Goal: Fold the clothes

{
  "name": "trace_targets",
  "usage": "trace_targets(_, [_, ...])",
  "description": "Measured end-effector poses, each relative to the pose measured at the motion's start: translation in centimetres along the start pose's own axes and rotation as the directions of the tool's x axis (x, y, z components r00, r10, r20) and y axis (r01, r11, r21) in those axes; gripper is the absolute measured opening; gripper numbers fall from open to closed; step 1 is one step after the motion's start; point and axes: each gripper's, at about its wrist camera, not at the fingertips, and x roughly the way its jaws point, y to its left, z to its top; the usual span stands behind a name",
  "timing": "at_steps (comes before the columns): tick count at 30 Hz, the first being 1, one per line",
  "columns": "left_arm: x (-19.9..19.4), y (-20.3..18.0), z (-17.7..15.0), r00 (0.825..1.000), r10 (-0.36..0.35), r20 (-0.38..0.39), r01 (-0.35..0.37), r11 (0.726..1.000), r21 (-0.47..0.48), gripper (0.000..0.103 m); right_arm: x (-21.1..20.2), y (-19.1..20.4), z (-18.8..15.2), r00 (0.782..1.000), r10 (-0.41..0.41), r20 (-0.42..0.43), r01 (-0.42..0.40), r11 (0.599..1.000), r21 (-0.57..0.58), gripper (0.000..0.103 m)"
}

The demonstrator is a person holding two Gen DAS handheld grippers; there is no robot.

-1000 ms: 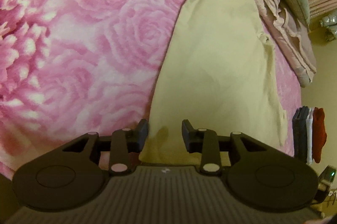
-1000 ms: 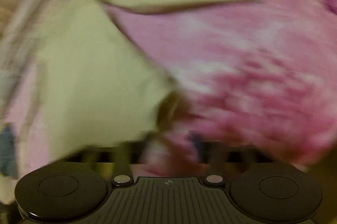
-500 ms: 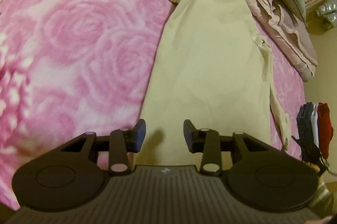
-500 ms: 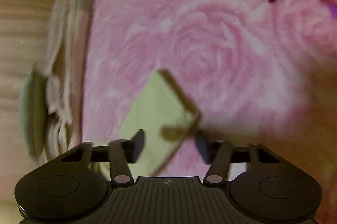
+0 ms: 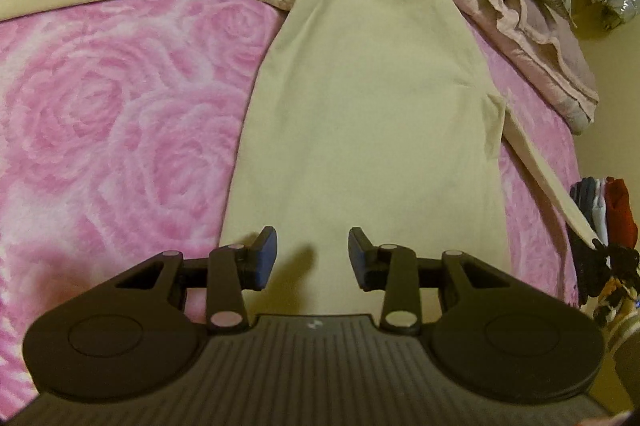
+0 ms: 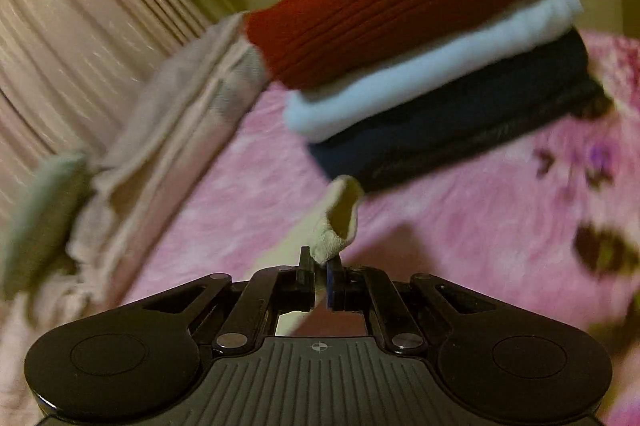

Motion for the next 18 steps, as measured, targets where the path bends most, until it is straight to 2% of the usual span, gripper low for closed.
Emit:
trace_targets(2, [0.1, -0.1, 0.2, 1.0, 0.004, -0.004, -0.004, 1.0, 0.016, 0.033, 1.5, -0.4, 0.9, 0.999, -0.044, 0.005, 0.044, 0.998, -0.037, 0.003])
trace_targets(6, [-0.2, 0.7, 0.8, 0.999, 0.031, 0.012, -0.031, 0.999, 0.015, 0.033, 5.3, -2.1, 1.4, 0.988, -0.114, -0.104, 0.121, 0.991, 0.062, 0.004])
trace_targets(8, [-0.7, 1.4, 1.2, 0.998, 0.05, 0.035, -0.05, 0.999, -0.002, 0.033, 6.3, -2.9, 1.1, 0.967, -0.185, -0.173, 0.202, 0.976, 0.085, 0.05])
trace_targets(9, [-1.1, 1.8, 1.5, 0.997, 0.057, 0.05, -0.057, 0.998, -0.015, 0.034, 6.0, -3.3, 0.6, 0.954, -0.241, -0.181, 0.259, 0.962, 0.084, 0.09])
trace_targets(10, [-1.6, 2.3, 1.9, 0.995, 0.066, 0.07, -0.063, 0.997, -0.035, 0.034, 5.3, -3.5, 0.2, 0.949, -0.269, -0.162, 0.285, 0.955, 0.086, 0.092])
trace_targets(14, [-4.4, 5.3, 3.8, 0.975, 0.126, 0.182, -0.099, 0.984, -0.15, 0.042, 2.2, -3.4, -1.9, 0.953, -0.264, -0.15, 0.28, 0.955, 0.101, 0.093])
trace_targets(16, [-5.7, 7.1, 4.7, 0.956, 0.173, 0.237, -0.12, 0.968, -0.222, 0.044, 1.0, -2.4, -3.1, 0.954, -0.247, -0.173, 0.266, 0.959, 0.098, 0.093])
trace_targets(18, [-6.8, 9.1, 5.9, 0.928, 0.242, 0.283, -0.16, 0.945, -0.284, 0.045, 0.4, -0.5, -4.3, 0.954, -0.223, -0.198, 0.241, 0.968, 0.07, 0.093])
